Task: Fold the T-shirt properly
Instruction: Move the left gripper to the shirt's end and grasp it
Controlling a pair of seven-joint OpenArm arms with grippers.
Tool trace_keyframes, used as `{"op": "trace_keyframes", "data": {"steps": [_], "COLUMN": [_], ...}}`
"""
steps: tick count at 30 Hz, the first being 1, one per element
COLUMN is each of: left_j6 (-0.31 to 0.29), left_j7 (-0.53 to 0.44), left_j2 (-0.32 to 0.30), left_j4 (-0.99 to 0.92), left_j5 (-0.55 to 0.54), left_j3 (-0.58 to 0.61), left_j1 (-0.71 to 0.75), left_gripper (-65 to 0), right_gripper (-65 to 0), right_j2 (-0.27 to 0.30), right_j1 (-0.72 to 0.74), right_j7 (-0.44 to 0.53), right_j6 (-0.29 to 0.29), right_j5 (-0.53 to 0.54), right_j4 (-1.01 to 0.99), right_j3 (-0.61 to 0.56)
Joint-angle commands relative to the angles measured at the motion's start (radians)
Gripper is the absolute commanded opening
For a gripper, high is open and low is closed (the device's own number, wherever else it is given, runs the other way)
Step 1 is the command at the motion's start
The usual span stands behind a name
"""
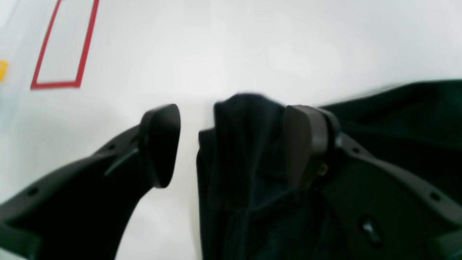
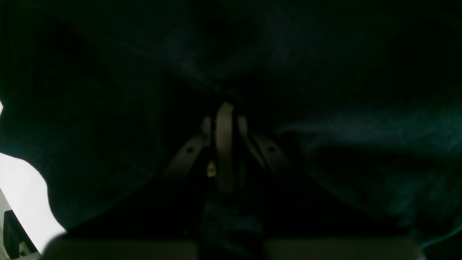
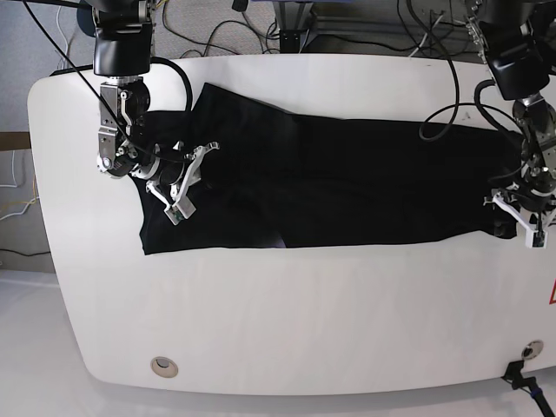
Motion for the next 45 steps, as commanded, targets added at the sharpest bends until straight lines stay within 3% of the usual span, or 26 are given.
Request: {"op": "trace_keyframes", "data": {"steps": [1,8,10,15,16,25,34,45], "left_j6": [-0.001,-0.001,-0.001,-0.001,-0.001,-0.001,-0.001,-0.001], "left_j7": [-0.02,-0.022,-0.023,-0.023,-0.023,-0.023,-0.022,-0.015], "left_j2": [-0.02,-0.014,-0.014,-0.016,-0.016,-0.036,-0.073,-0.096], "left_j4": [0.002,-0.003,-0.003,-0.004,-0.004,0.051,0.217,0.237], "left_j5": [-0.011,-0.011,-0.012,-0.012,-0.012,-0.012,-0.012,-0.008], "left_j3": [-0.002,0.0,0.001,0.05,0.052,0.033,-0.031,-0.043], "left_j1": [-0.022,-0.022,-0.025,-0.055,-0.055,-0.045,0.135,0.325], "left_gripper": [-22.6,-23.7,-31.1,-62.0,-65.0,-65.0,-65.0,-65.0], "right_gripper": [-65.0,-65.0,-65.0,-65.0,-65.0,-65.0,-65.0,-65.0], "right_j2": [0.007,0.007,0.007,0.007,0.007,0.007,-0.015,-0.033], "right_j1": [-0.006,-0.006,-0.006,-0.006,-0.006,-0.006,-0.006,-0.005], "right_j7": [-0.073,-0.073,-0.073,-0.073,-0.073,-0.073,-0.073,-0.073], "right_j6": [-0.017,-0.017,-0.017,-0.017,-0.017,-0.018,-0.018,-0.018], "right_j5": [-0.062,-0.062,-0.062,-0.062,-0.062,-0.062,-0.121,-0.144], "right_j4": [-0.005,-0.005,-0.005,-0.005,-0.005,-0.007,-0.007,-0.007], "right_j3": [-0.005,-0.005,-0.005,-0.004,-0.004,-0.004,-0.001,-0.001]}}
